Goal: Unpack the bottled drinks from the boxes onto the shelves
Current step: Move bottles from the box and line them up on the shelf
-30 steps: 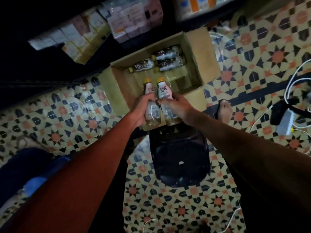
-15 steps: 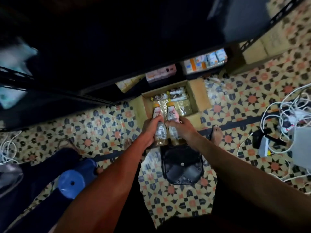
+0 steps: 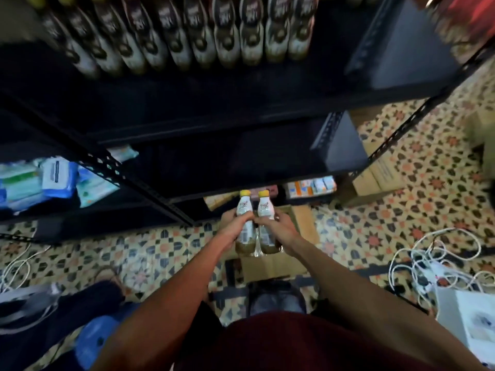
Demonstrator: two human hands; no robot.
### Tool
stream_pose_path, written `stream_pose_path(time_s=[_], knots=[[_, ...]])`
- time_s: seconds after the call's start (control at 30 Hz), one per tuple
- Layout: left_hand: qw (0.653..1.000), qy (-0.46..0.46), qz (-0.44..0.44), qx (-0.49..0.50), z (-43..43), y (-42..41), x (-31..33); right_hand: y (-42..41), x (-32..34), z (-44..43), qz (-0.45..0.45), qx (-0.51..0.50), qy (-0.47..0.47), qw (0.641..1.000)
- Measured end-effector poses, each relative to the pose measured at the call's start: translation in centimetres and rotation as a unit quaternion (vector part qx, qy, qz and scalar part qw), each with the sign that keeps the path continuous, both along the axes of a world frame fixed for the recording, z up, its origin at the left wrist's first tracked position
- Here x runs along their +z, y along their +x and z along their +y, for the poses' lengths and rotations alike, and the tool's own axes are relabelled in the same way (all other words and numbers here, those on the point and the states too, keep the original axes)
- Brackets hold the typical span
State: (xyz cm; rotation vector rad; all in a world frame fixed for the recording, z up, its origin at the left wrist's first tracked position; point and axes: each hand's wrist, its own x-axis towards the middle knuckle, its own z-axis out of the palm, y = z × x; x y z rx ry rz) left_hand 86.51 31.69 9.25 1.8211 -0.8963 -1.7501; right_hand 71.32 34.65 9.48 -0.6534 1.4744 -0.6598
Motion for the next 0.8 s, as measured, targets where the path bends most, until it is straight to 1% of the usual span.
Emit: stream_pose_path(time_s=[0.2,0.27,0.37,0.5,0.63,0.8], knots=[[0.997,-0.061,0.019,-0.040,-2.3,0.8,4.1,-0.4,4.3,-2.4,0.003,0.033,-0.067,0.997],[0.994,-0.094,0.022,-0.043,-3.4,1.1,5.7,-0.6,6.1,-3.4,0.016,0.034,-0.085,0.996],[0.988,-0.138,0.029,-0.059,-5.0,1.1,9.1,-1.0,8.4,-5.2,0.007,0.023,-0.113,0.993],[0.969,-0.226,0.008,-0.097,-7.3,0.8,13.8,-1.7,11.6,-8.0,-0.016,0.022,-0.152,0.988],[0.951,-0.288,0.004,-0.110,-9.8,0.4,17.5,-2.1,14.8,-10.3,-0.044,0.007,-0.200,0.979],[0.928,-0.358,-0.007,-0.108,-12.6,0.1,20.8,-2.5,18.2,-13.5,-0.032,0.004,-0.259,0.965]])
